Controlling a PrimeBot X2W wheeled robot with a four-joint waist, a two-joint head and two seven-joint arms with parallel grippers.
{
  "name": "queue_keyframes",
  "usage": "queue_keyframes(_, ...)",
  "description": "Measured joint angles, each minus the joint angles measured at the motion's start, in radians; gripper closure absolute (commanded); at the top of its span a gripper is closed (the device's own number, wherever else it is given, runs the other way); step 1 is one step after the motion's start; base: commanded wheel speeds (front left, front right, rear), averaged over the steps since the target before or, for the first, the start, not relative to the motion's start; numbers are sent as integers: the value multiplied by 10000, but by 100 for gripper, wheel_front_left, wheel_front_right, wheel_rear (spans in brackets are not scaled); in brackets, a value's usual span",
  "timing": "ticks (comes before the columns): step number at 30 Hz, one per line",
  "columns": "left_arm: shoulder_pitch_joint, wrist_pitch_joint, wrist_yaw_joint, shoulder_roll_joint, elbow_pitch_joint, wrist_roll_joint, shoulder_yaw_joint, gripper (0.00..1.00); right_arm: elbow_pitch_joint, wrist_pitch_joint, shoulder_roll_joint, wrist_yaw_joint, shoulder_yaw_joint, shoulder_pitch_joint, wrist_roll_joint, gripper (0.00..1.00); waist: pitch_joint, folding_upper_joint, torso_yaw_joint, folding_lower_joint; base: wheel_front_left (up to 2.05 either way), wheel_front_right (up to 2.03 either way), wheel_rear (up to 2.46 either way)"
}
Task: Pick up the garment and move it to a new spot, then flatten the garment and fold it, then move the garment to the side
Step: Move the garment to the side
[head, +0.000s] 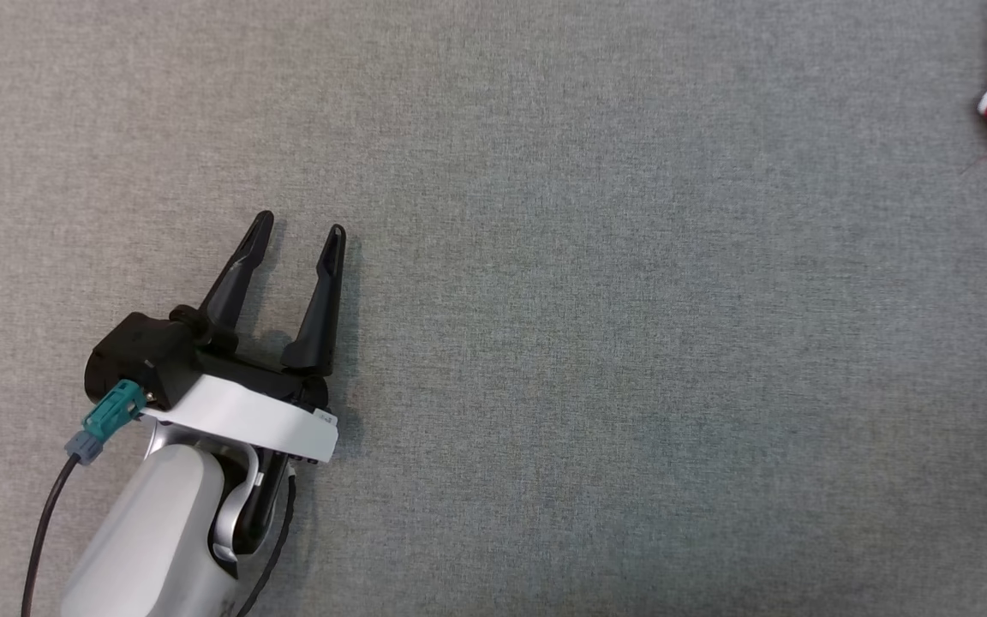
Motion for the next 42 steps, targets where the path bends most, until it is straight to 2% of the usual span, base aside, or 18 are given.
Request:
queue_keyframes(4, 8, 2, -17, -84, 75, 10, 48, 0, -439, -318, 88, 0, -880, 236, -1313, 0, -283, 0, -13, 0, 0, 0, 0)
queue_keyframes(8, 140, 2, -38, -188, 146, 13, 184, 0, -913, -631, 748, 0, -1630, 631, -2382, 0, -768, 0, -87, 0, 0, 0, 0)
queue_keyframes(15, 809, 2, 25, -226, 232, 31, 589, 0, -853, -1613, 1747, 0, -1653, 939, -2740, 0, -1966, 0, -356, 0, 0, 0, 0)
queue_keyframes(21, 1462, 2, 228, -190, 36, 92, 899, 0, -326, -2535, 2374, 0, -1166, 1271, -1655, 0, -3100, 0, -610, -1, 0, 0, 0)
queue_keyframes(23, 1708, 2, 316, -134, -52, 94, 1011, 0, -368, -2748, 2495, 0, -784, 1585, -1482, 0, -3459, 0, -683, 0, 0, 0, 0)
queue_keyframes(27, 2133, 2, 493, 40, -278, 92, 1229, 0, -773, -2966, 3032, 0, -236, 2410, -414, 0, -4118, 0, -816, 0, 0, 0, 0)
queue_keyframes(34, 2936, 2, 848, 155, -706, -10, 1616, 0, -2387, -3043, 3628, 0, 1273, 4625, 1678, 0, -5115, 0, -993, 0, 0, 0, 0)
queue_keyframes(42, 3644, 15, 989, 125, -1037, -265, 1768, 0, -4805, -2746, 3532, 0, 2291, 7403, 3781, 0, -5748, 1, -1045, 0, 0, 0, 0)
